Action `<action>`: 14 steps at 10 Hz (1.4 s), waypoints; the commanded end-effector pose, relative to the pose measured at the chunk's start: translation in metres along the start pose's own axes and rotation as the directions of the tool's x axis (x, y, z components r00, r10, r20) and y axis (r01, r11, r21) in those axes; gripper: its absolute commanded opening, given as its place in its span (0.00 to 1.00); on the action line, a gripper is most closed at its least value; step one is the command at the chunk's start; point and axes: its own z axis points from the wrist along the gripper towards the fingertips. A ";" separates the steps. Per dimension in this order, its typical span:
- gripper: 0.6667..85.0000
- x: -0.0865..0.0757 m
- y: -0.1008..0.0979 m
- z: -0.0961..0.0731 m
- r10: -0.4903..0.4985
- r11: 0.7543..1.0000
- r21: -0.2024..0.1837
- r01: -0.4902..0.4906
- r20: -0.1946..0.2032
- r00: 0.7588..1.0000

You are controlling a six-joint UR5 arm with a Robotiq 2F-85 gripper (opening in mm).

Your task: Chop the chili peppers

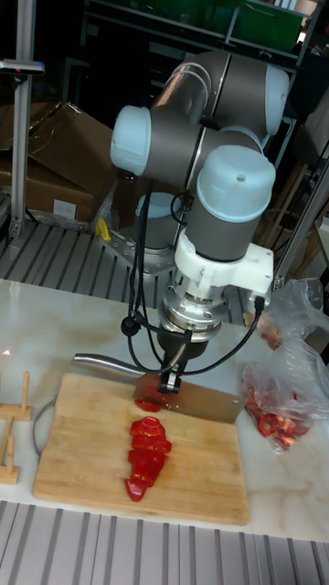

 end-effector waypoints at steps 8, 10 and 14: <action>0.01 0.025 0.029 0.006 0.017 0.999 -0.040 -0.014 0.078 0.997; 0.01 0.029 0.034 0.005 0.031 0.998 -0.049 -0.027 0.076 0.997; 0.01 0.021 0.024 -0.005 0.106 0.994 -0.030 -0.104 0.106 0.989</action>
